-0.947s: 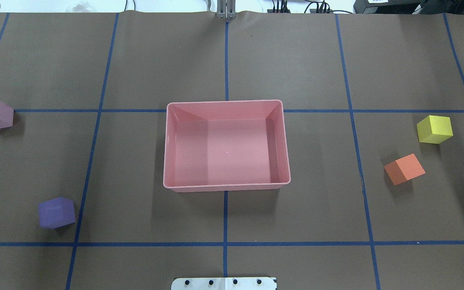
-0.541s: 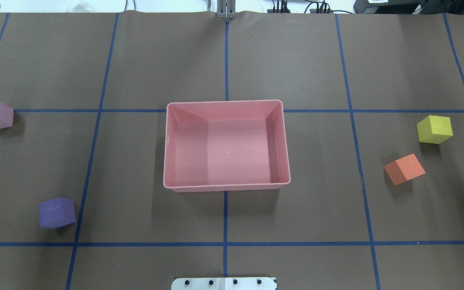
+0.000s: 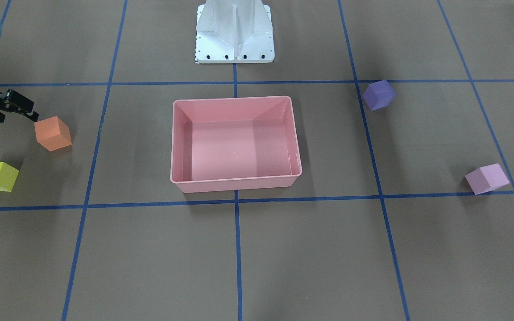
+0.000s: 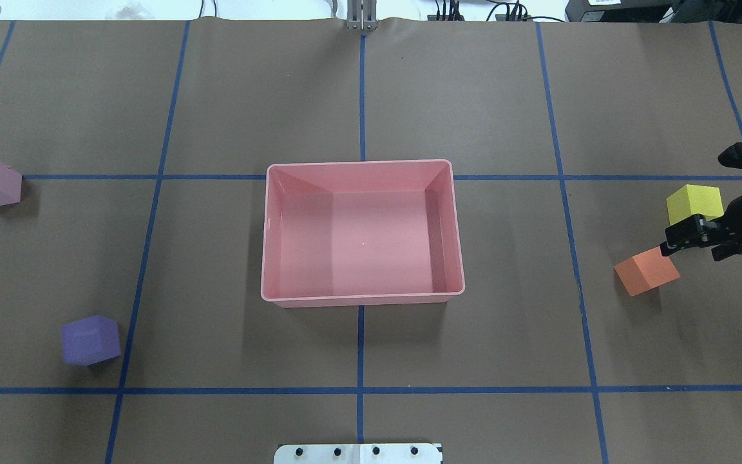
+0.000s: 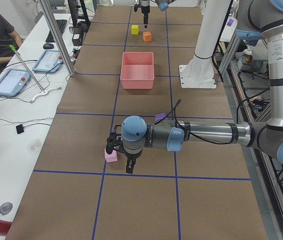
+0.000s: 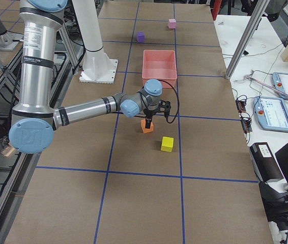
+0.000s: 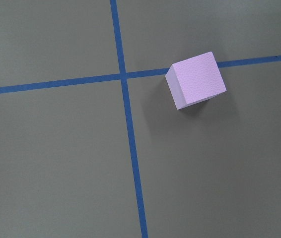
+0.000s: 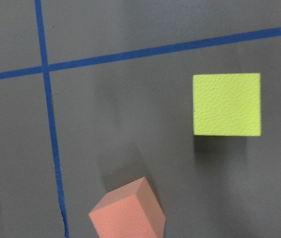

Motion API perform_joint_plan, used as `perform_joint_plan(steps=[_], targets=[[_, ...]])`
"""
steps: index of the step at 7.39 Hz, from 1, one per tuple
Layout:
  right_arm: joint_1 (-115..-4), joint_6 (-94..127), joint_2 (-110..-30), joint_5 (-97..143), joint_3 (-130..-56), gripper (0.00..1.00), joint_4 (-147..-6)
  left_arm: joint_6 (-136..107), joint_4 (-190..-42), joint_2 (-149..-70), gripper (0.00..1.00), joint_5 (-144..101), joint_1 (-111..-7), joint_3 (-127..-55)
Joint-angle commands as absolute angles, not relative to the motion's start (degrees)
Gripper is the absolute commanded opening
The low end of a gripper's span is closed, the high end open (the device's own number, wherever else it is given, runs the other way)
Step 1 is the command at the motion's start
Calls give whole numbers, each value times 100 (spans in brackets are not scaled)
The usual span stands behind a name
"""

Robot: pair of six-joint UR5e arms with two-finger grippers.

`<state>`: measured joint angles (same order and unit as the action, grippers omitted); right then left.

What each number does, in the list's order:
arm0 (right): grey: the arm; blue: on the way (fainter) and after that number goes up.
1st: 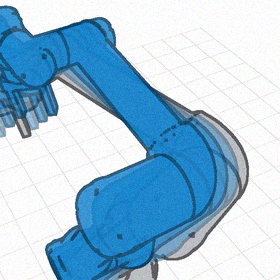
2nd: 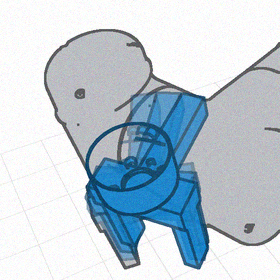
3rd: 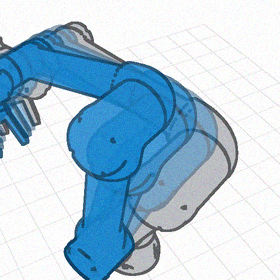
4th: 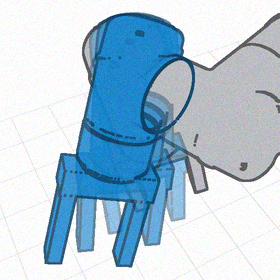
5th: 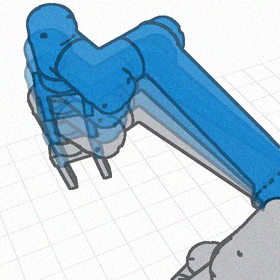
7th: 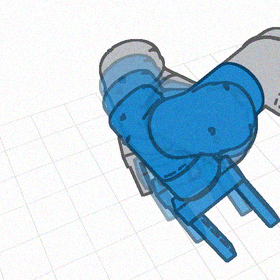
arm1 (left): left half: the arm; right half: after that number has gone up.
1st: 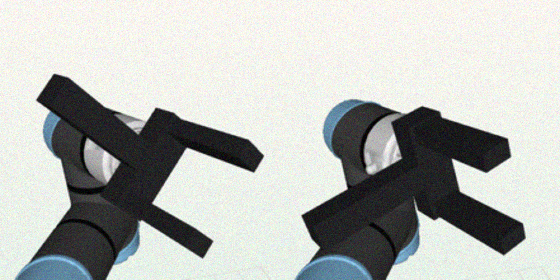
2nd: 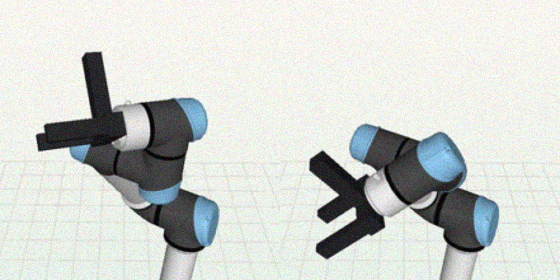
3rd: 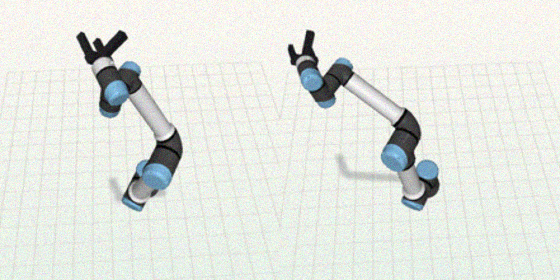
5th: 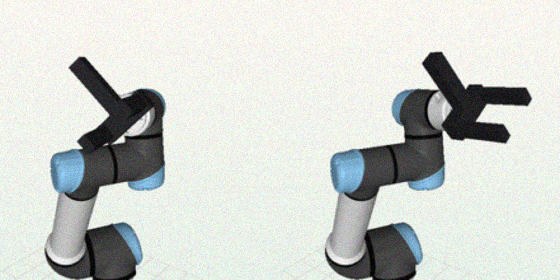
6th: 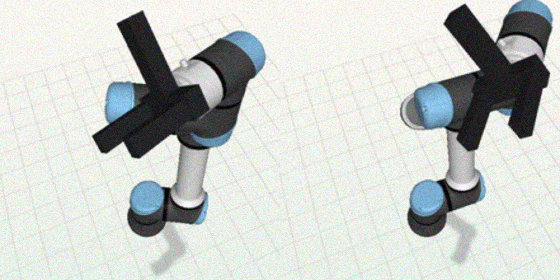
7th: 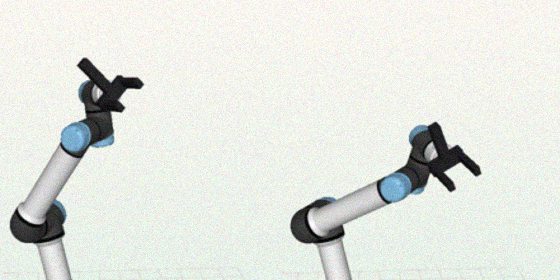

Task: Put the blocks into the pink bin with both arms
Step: 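Lower the right gripper onto the orange cube and close on it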

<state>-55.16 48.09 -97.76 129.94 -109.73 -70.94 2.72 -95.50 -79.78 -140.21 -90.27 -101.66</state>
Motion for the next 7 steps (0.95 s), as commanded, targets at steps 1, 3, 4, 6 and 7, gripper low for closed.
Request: perform_joint_plan(steps=[1,3,4,6,7], targets=[[-5011,4782,-9809,12367,-10978,100,-7093,272,-9554,-7972,100,-14027,-9026,-10160],[-4774,4677,-9747,12366,-10995,100,-7084,264,-9554,-7989,100,-14036,-9026,-10160],[-4738,4171,-9756,12253,-10969,100,-7084,264,-9554,-7989,100,-14036,-9026,-10160],[-4650,3929,-9738,12200,-10951,100,-7084,264,-9554,-7989,100,-14036,-9026,-10160],[-4606,3816,-9730,12051,-10934,100,-7084,272,-9554,-7989,100,-14036,-9026,-10160]])
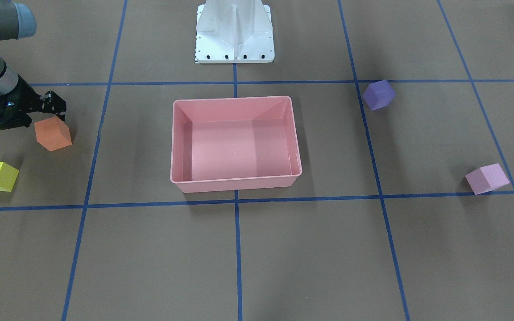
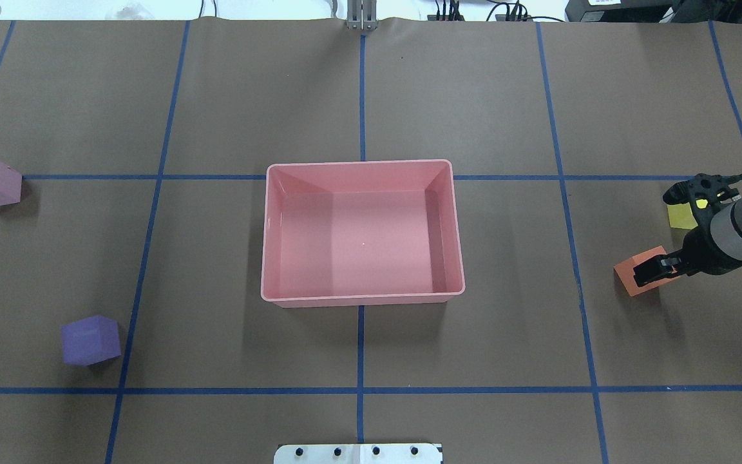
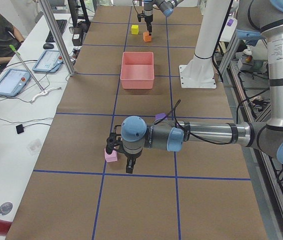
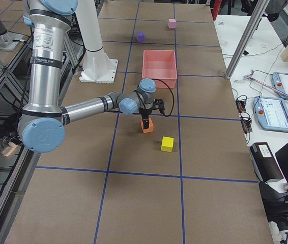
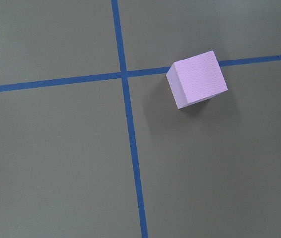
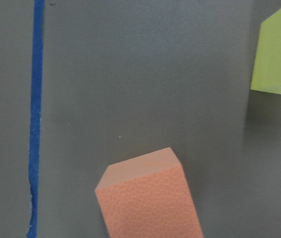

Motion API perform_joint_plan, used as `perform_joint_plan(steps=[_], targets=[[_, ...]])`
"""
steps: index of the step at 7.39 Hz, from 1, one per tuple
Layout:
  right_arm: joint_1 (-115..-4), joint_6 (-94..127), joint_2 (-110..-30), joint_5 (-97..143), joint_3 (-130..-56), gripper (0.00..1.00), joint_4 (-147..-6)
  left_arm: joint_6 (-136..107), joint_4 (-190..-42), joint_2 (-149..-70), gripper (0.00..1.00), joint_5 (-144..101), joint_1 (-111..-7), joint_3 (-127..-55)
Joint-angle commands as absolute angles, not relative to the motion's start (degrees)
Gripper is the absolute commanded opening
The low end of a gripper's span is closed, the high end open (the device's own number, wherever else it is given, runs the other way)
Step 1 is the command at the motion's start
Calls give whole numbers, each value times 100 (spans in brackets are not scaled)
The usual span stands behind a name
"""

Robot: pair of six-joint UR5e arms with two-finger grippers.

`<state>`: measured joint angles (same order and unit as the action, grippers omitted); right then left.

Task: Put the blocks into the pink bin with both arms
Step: 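Lower the right gripper onto the orange cube and close on it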

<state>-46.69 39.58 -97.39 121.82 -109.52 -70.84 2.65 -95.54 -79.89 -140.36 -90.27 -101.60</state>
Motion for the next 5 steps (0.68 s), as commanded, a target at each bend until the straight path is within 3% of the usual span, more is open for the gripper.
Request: perform_joint_plan(steps=[1,4,5], targets=[[-4562,3814,-9677,12032,-10890,100,-7084,272,-9554,-7989,100,-14045,-9026,-10160],[-4562,3647,-9642,12015,-10749,100,-7084,264,-9554,-8007,100,-14054,-8974,-10169],[-4562,3682,-9624,12015,-10749,87,-7084,-171,-9571,-8050,100,-14071,-8948,-10178]])
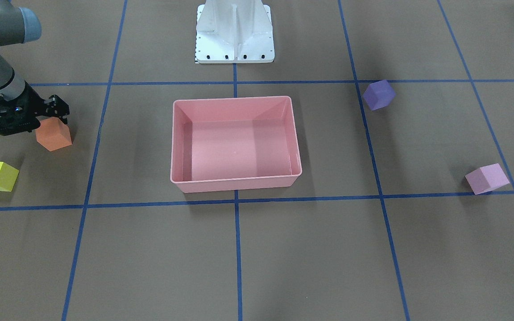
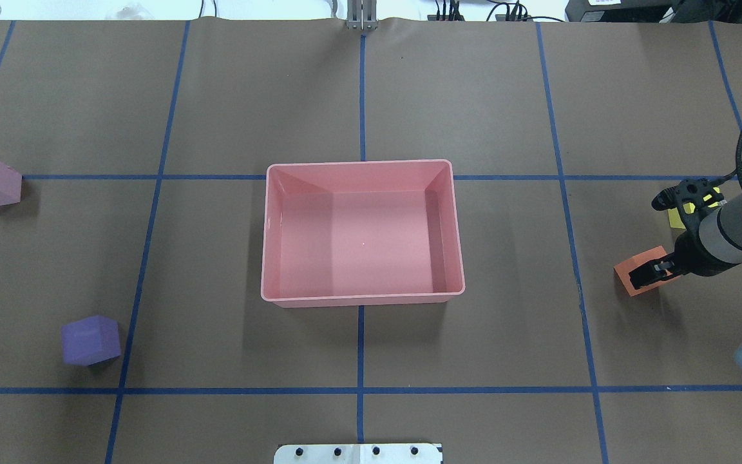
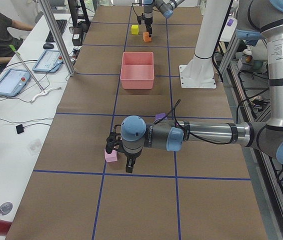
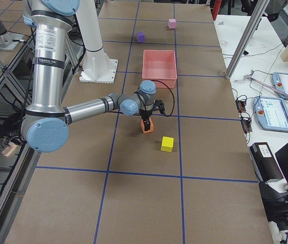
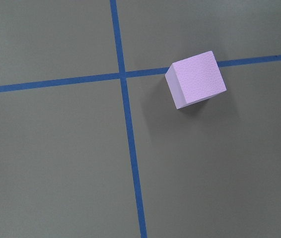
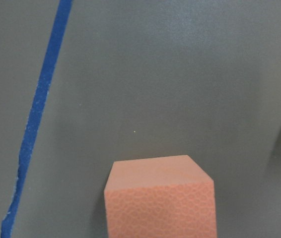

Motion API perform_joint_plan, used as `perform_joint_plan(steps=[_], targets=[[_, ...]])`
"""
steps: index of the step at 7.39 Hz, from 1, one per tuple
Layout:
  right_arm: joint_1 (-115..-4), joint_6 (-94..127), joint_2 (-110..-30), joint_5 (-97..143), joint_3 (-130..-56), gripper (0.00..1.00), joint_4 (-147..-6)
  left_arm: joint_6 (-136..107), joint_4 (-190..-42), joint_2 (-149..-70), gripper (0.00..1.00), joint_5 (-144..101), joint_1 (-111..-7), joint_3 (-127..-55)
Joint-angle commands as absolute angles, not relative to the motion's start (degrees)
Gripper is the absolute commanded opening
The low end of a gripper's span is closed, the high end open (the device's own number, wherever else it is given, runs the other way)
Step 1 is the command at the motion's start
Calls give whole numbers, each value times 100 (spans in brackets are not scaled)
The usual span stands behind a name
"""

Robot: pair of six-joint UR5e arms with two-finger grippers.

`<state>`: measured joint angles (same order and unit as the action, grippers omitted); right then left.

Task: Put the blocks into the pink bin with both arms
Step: 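Lower the right gripper onto the orange cube and close on it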

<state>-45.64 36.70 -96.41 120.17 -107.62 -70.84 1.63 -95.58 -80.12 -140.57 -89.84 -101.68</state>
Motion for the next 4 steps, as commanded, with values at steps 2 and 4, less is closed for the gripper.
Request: perform_joint_plan(steps=[2,4], targets=[[-4579,3718,-9624,12023,-10784,0,-7075,-2413,-10417,-8112,100,-14071,-8170,-10300],[-4614,4031,-9380,12085,-11073,0,-7136,-4481,-11309,-8068,100,-14054,-7229,-10466]])
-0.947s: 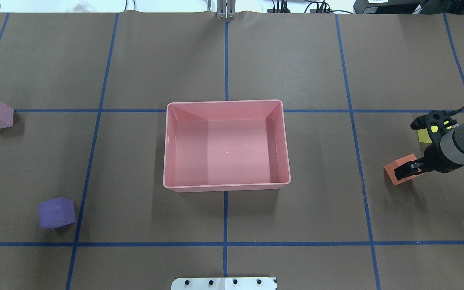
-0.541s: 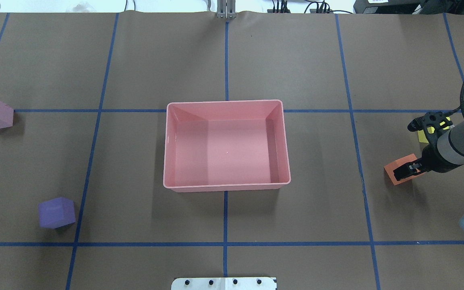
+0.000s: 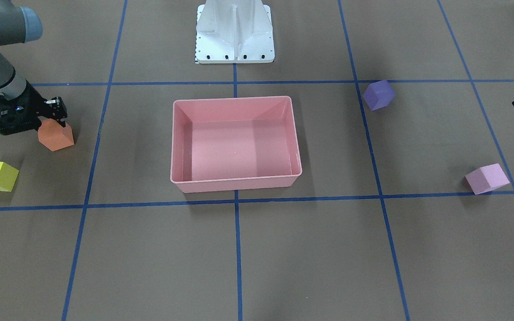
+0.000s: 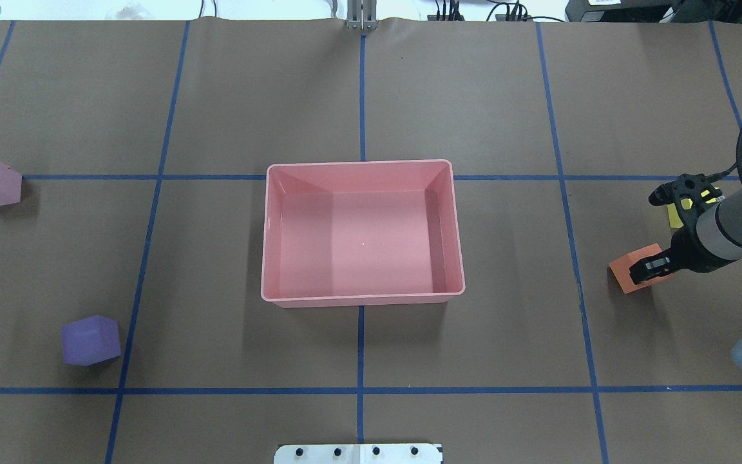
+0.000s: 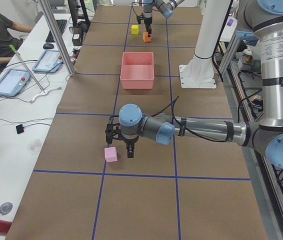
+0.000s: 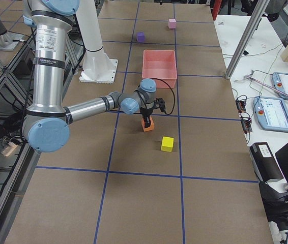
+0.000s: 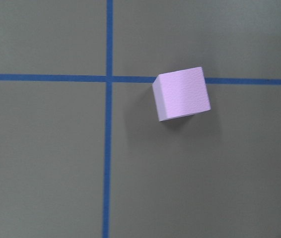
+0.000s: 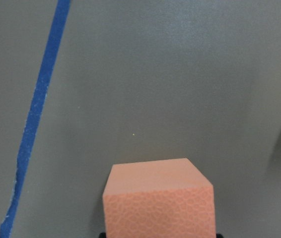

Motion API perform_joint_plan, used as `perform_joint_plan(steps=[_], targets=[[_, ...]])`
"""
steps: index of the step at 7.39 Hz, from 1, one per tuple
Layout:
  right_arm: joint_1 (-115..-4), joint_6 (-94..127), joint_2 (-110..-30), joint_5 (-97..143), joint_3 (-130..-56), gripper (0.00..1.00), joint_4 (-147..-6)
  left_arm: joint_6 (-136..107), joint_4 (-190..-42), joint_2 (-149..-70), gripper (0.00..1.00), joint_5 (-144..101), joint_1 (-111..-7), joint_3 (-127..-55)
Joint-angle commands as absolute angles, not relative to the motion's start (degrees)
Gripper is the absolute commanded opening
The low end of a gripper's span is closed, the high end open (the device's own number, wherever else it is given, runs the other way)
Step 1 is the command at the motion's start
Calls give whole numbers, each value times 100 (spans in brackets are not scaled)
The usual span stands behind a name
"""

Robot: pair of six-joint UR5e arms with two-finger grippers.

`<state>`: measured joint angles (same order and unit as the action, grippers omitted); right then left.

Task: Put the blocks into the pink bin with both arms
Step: 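Carry the orange cube into the bin while the left gripper reaches the purple cube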

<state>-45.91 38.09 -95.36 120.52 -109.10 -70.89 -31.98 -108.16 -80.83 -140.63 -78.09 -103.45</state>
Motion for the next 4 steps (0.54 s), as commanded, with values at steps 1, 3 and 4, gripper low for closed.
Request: perform_joint_plan(steps=[1,3,4], targets=[[-4701,4748,-9039,12146,-11179,0,-7154,-5657,-11320,-8086,100,-14028,-6763,-10885],[-4773,5927,-7899,12322,-11171,0,-7520,-7061,-11338,-8182,100,-13705,-5745,-11267],[-4729,6385,-6883,12305,-11110,0,-8446,-7728,-11338,-8426,100,-13302,-5165,-11285]])
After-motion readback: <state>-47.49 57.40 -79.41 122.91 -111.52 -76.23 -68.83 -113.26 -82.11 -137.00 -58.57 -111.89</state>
